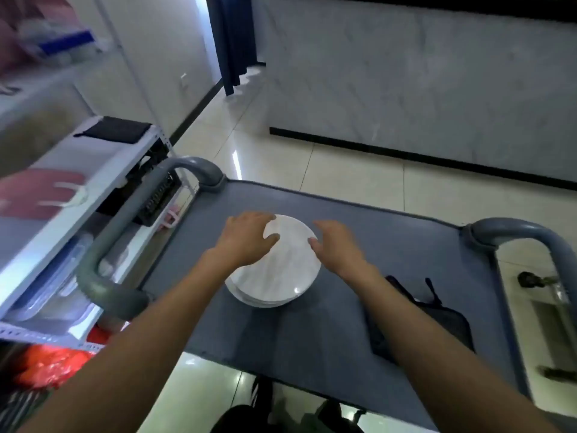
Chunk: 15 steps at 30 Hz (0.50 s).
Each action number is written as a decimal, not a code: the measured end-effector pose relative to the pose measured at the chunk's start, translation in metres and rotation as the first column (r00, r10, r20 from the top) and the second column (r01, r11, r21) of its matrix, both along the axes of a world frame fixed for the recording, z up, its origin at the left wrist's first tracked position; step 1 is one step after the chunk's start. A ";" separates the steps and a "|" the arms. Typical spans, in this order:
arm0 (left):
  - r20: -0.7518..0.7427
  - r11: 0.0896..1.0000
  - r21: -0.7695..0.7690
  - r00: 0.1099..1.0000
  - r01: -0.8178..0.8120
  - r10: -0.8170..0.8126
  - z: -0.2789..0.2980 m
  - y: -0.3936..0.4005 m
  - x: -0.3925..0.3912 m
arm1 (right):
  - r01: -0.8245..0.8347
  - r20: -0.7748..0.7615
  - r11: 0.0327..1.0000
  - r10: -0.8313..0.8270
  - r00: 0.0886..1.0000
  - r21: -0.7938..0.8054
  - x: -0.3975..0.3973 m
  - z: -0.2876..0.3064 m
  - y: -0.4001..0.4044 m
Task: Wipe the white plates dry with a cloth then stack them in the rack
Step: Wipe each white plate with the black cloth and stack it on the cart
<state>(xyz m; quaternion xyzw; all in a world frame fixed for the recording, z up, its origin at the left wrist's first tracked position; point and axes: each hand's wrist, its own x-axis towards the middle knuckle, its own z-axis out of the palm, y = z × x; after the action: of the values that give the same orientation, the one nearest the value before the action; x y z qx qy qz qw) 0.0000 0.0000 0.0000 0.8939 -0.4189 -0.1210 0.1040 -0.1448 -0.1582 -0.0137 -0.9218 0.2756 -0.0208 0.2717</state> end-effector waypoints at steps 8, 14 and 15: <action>-0.064 0.994 0.106 0.997 -0.026 0.033 -0.039 0.023 -0.005 | 0.168 0.003 0.982 -0.169 0.986 0.083 0.004 -0.025 0.008; -0.054 0.997 0.063 0.997 -0.043 0.047 -0.044 0.027 -0.007 | 0.253 0.001 0.950 -0.258 0.966 0.184 0.006 -0.031 0.006; -0.050 0.997 0.063 0.998 -0.044 0.047 -0.044 0.027 -0.007 | 0.273 0.001 0.942 -0.279 0.960 0.196 0.006 -0.032 0.006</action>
<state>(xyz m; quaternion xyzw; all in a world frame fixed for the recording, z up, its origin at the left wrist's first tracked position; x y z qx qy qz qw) -0.0070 0.0271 -0.0445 0.9026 -0.3916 -0.1544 0.0898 -0.1392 -0.1524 -0.0453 -0.8429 0.3988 -0.0448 0.3585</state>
